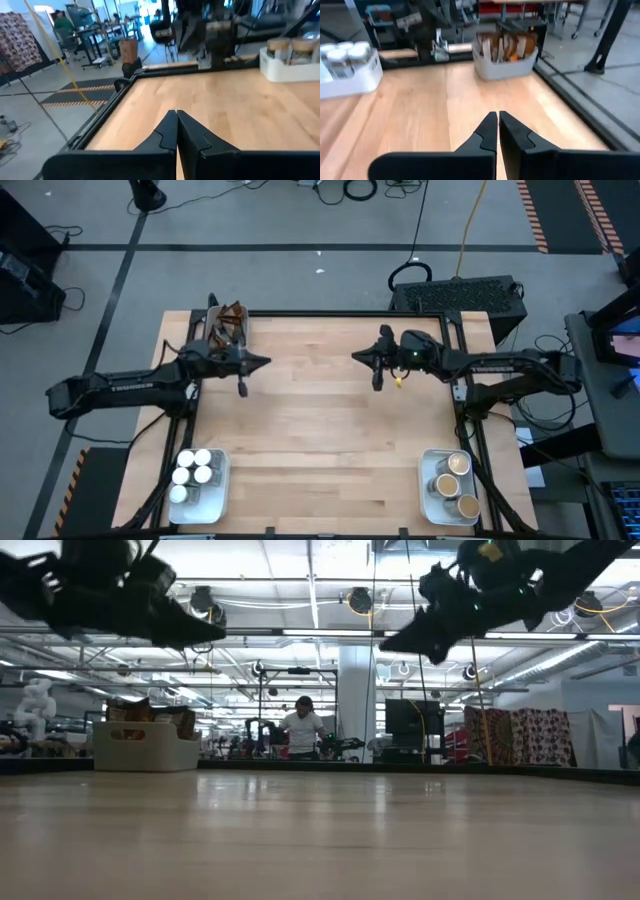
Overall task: Sort spices by type
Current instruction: Return to Home Position
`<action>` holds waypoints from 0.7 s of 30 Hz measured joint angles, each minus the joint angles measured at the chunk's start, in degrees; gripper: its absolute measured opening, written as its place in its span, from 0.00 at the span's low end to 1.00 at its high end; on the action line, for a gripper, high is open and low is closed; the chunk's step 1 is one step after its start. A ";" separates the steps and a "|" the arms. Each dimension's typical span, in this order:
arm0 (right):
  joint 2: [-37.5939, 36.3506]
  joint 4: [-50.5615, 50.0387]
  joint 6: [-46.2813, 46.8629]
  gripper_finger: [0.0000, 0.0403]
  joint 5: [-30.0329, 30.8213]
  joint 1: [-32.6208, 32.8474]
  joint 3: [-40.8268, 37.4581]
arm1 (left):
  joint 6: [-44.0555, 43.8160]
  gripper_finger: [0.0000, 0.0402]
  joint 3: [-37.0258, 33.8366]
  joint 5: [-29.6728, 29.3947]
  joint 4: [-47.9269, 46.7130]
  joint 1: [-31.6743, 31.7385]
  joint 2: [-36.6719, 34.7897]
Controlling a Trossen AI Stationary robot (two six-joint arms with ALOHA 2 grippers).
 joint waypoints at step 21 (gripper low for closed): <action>-20.99 12.32 10.97 0.00 2.89 -9.16 -27.59 | -15.39 0.01 -13.54 0.67 7.74 2.87 -7.64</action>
